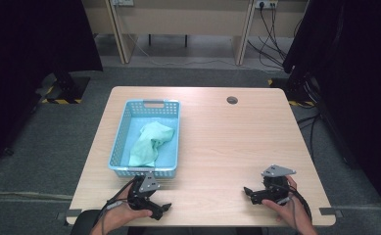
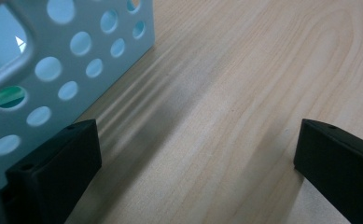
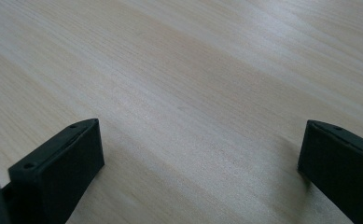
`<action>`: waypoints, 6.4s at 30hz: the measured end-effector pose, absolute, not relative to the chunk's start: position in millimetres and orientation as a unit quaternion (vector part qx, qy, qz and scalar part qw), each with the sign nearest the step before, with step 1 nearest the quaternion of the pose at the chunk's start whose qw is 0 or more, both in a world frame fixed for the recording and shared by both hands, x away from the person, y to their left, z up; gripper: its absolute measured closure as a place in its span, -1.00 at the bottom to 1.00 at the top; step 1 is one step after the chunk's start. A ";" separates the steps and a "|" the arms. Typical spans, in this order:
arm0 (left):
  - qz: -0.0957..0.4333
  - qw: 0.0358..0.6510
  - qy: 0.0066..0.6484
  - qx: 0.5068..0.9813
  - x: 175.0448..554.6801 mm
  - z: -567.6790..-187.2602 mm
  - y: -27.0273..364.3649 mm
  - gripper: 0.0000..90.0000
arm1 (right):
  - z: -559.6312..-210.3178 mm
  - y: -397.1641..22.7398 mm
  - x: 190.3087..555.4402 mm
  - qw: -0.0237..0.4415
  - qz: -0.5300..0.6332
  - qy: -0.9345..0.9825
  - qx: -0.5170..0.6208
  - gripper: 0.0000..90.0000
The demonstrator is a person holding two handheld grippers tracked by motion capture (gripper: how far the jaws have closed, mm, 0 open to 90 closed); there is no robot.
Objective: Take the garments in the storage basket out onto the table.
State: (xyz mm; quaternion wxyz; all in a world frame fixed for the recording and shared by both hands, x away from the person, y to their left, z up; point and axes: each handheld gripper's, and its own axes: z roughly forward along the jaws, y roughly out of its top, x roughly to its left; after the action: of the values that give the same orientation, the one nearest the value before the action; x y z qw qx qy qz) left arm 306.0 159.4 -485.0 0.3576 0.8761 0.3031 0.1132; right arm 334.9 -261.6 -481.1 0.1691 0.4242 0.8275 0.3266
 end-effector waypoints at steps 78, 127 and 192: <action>0.082 0.406 0.289 0.863 288.2 -439.3 153.9 -0.92 | -481.1 -261.5 335.0 0.169 0.327 0.827 0.424 -0.99; 0.116 0.442 0.306 0.835 307.7 -393.1 166.6 -0.92 | -481.1 -261.5 335.4 0.169 0.327 0.827 0.424 -0.99; 0.130 0.426 0.389 0.806 398.1 -373.9 179.8 -0.90 | -481.1 -261.5 335.4 0.169 0.327 0.827 0.424 -0.99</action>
State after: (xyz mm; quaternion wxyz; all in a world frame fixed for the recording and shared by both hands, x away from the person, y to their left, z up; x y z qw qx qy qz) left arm 398.1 179.8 -373.9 0.4263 0.8062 0.3890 0.1304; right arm 335.4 -261.5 -481.1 0.1692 0.4244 0.8273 0.3269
